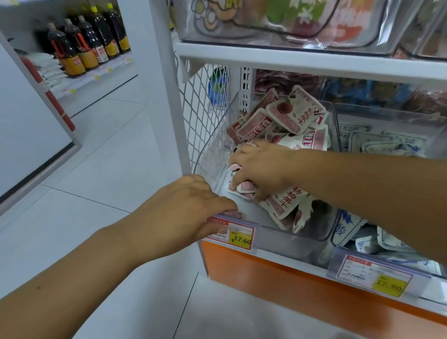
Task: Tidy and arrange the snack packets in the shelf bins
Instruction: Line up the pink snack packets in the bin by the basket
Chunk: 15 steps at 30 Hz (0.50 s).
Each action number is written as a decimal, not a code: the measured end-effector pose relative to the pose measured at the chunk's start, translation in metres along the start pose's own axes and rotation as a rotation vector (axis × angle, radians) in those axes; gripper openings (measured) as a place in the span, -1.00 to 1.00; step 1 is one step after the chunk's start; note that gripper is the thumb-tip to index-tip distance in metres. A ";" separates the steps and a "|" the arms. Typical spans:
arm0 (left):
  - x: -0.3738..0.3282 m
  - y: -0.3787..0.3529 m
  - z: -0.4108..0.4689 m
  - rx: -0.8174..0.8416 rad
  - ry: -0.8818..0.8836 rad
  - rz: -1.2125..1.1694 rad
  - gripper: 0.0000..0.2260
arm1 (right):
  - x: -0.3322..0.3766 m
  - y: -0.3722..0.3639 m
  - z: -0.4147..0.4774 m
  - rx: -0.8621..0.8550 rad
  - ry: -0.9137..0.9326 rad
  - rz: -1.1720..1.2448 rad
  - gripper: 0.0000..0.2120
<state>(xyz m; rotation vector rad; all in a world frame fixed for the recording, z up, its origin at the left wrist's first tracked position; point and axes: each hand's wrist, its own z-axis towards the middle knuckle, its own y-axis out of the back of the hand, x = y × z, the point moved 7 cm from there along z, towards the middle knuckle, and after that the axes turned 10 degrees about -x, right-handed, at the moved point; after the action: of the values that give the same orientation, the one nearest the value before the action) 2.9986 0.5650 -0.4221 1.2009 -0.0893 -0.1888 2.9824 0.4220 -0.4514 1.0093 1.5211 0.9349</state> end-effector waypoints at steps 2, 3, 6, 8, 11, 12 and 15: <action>-0.003 -0.002 0.000 -0.011 -0.039 0.041 -0.69 | -0.001 0.000 0.000 0.007 -0.038 0.109 -0.47; -0.004 -0.003 0.001 -0.011 -0.054 0.057 -0.69 | 0.000 0.001 -0.001 0.016 -0.053 0.153 -0.47; -0.005 -0.002 0.001 -0.013 -0.073 0.074 -0.66 | 0.002 0.004 -0.002 0.038 -0.091 0.254 -0.45; -0.006 -0.001 0.001 -0.014 -0.072 0.074 -0.66 | -0.001 0.013 -0.007 0.028 -0.123 0.299 -0.40; -0.007 0.000 0.000 -0.025 -0.074 0.071 -0.68 | -0.013 0.037 -0.025 -0.006 -0.202 0.311 -0.41; -0.007 0.001 0.000 -0.030 -0.072 0.068 -0.69 | -0.017 0.045 -0.033 -0.011 -0.246 0.334 -0.45; -0.009 0.003 0.000 -0.058 -0.076 0.088 -0.68 | -0.024 0.062 -0.059 -0.049 -0.380 0.429 -0.53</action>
<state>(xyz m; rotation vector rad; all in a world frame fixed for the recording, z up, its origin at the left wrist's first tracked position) 2.9901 0.5679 -0.4191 1.1301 -0.2016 -0.1585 2.9350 0.4171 -0.3765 1.4191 0.9786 0.9971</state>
